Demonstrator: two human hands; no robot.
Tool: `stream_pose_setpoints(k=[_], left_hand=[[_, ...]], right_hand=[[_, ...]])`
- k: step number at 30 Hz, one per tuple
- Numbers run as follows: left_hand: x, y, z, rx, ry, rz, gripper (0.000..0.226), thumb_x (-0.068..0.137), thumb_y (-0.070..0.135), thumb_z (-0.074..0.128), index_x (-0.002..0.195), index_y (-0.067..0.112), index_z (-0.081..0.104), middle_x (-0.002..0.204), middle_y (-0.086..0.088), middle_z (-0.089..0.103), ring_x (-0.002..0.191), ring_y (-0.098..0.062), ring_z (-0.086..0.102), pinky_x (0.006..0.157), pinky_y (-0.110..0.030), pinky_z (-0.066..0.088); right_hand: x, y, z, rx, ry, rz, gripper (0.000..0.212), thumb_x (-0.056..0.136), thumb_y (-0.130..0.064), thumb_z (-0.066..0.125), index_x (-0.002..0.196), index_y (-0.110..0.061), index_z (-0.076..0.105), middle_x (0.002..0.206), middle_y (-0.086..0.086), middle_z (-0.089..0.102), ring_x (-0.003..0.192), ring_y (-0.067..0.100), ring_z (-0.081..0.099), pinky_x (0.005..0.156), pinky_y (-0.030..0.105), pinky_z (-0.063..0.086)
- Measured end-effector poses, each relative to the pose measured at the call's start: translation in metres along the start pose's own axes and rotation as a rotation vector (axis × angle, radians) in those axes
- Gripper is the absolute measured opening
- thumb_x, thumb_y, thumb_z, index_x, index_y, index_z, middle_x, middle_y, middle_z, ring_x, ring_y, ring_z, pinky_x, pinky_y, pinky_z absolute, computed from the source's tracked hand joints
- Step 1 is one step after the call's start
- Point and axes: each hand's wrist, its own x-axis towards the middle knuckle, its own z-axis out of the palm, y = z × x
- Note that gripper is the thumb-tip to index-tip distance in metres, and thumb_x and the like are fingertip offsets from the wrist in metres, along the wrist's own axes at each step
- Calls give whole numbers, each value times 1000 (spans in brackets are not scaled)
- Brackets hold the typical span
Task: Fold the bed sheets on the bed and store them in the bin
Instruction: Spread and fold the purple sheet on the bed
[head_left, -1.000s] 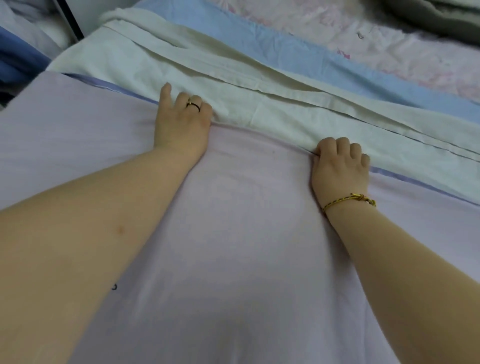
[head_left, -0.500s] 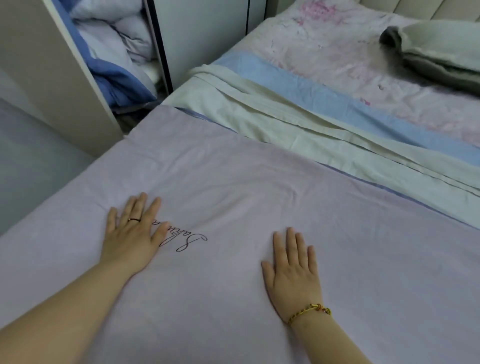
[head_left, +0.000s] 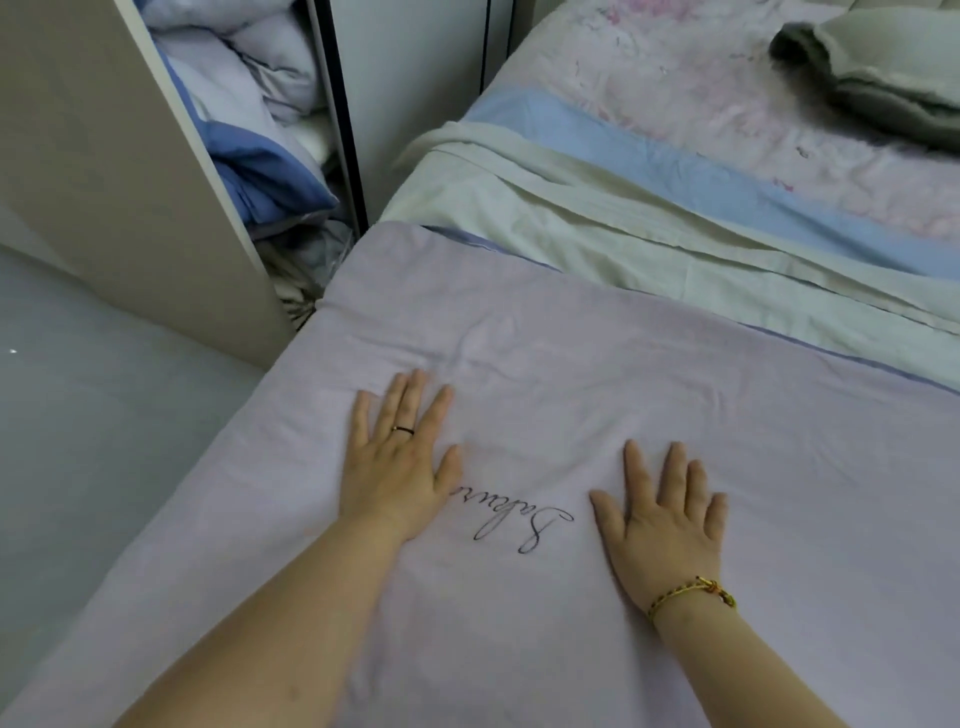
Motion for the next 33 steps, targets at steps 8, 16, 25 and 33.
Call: stream_pose_setpoints(k=[8,16,25,33], left_hand=[[34,-21,19,-152,68,202,58,78,39,36,131,17,47,138,-8,49,145,-17,1,113,-38,0],[36,-22,24,-213,104,237,53,80,35,35,124,17,58,132,-8,55,144,-14,7,113,-36,1],[124,-49,-45,-150,18,332,48,96,21,39,143,18,31,150,-3,27,134,-24,27,105,-28,15],[219,-53,-78,77,-367,415,55,97,31,41,147,19,22,155,-4,19,141,-23,22,112,-30,20]], right_hand=[[43,-114,-1,46,-1,164,57,97,-46,11,145,-30,-17,153,8,-26,142,24,-22,112,50,-13],[44,-116,-4,39,-28,201,58,96,-48,9,144,-31,-19,152,7,-27,142,22,-23,112,49,-14],[42,-112,-2,64,-9,162,57,97,-47,8,144,-30,-19,152,8,-27,141,24,-23,110,51,-17],[42,-118,0,105,-6,245,55,97,-44,7,144,-30,-19,152,6,-26,141,22,-23,111,49,-17]])
